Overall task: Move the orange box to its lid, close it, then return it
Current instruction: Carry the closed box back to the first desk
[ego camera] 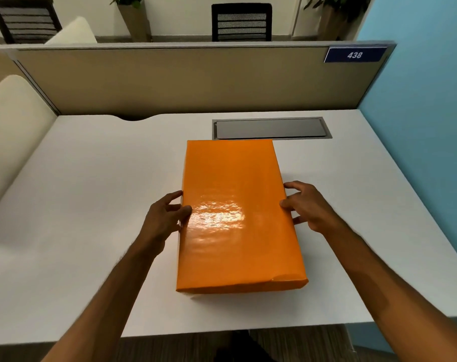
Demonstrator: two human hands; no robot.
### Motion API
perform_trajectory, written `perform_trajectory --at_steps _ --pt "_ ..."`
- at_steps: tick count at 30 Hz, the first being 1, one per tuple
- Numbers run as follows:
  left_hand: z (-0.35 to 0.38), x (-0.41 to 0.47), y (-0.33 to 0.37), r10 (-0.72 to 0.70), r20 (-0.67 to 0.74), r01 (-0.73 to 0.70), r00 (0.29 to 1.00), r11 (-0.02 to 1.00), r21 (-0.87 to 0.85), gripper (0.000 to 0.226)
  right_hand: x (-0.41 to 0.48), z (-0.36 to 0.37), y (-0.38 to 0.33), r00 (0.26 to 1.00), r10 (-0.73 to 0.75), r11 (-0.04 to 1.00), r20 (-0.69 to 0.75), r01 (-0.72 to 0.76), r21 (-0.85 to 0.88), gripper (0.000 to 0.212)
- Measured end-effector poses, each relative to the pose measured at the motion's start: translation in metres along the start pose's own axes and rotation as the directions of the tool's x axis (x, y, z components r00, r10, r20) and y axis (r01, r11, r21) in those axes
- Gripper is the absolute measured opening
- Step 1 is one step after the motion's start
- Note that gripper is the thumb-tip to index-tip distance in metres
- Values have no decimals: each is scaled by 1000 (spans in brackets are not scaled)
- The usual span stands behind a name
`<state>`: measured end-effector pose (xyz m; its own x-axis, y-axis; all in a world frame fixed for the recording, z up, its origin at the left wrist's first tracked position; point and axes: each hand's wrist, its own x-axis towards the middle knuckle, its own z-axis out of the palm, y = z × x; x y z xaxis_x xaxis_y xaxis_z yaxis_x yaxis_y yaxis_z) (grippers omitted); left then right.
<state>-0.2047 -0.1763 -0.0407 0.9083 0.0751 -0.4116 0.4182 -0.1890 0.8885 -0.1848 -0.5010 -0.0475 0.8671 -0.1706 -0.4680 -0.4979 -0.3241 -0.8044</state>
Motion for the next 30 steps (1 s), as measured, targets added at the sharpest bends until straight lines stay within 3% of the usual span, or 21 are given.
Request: perform_trajectory --at_steps 11,18,23,30 --pt "11 -17 -4 23 -88 -24 996 1000 -11 52 -26 11 11 998 -18 999 -67 21 42 54" --pt "15 -19 -1 -95 -44 91 995 993 -68 47 -40 7 27 990 54 983 129 -76 169 63" --pt "7 -15 9 -82 -32 79 996 992 -96 53 -39 9 17 987 -15 985 158 -12 170 88" --pt "-30 -7 33 -23 -142 3 990 991 -136 51 -17 30 -21 972 -101 975 210 55 214 93"
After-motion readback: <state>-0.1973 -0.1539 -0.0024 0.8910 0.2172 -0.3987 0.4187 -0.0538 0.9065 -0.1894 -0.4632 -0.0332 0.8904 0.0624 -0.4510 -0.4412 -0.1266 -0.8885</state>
